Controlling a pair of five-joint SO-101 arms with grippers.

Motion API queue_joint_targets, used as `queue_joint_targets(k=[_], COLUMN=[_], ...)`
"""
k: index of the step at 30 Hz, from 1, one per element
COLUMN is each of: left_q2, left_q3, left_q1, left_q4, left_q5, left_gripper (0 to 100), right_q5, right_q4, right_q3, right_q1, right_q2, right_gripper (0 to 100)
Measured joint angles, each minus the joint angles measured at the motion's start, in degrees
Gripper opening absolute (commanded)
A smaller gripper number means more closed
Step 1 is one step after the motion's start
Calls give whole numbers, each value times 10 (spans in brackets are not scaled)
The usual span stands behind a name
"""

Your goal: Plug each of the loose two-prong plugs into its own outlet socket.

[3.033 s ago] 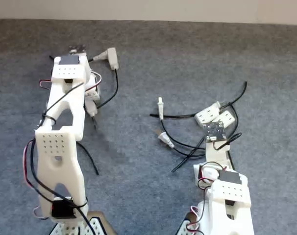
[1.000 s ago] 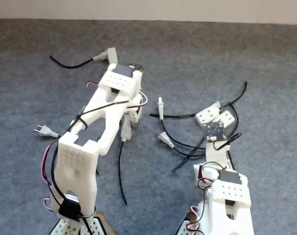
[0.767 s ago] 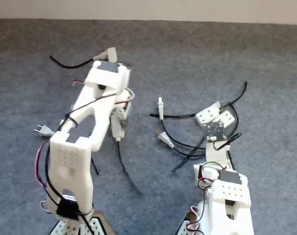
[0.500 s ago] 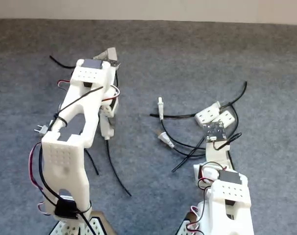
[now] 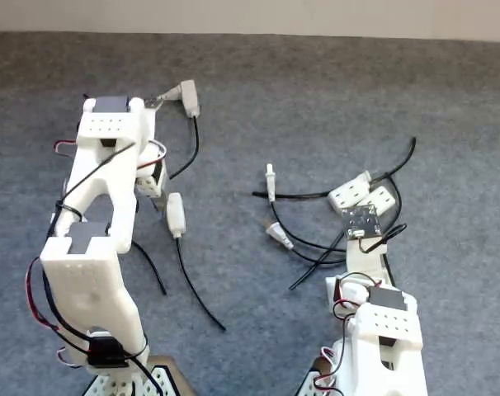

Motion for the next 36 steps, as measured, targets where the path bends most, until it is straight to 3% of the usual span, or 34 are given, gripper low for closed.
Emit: queue_joint_targets(k=[5, 12, 18, 22, 26, 36], left_q2=[0, -81, -142, -116, -101, -96], left_q3=[30, -38, 4, 85, 124, 130], left_q1=[-19, -11, 76, 109, 93, -5], left_q4=[-53, 12, 29, -49, -107, -124], left_q5=[0, 0, 0, 10, 39, 37], left_gripper=[178, 178, 178, 178, 178, 178], right_q5=[0, 0, 0, 0, 0, 0], right_q4=[0, 0, 0, 0, 0, 0], right_q3=[0, 0, 0, 0, 0, 0], right_q1=[0, 0, 0, 0, 0, 0], right_q2=[0, 0, 0, 0, 0, 0], right_gripper=[9, 9, 9, 9, 9, 9])
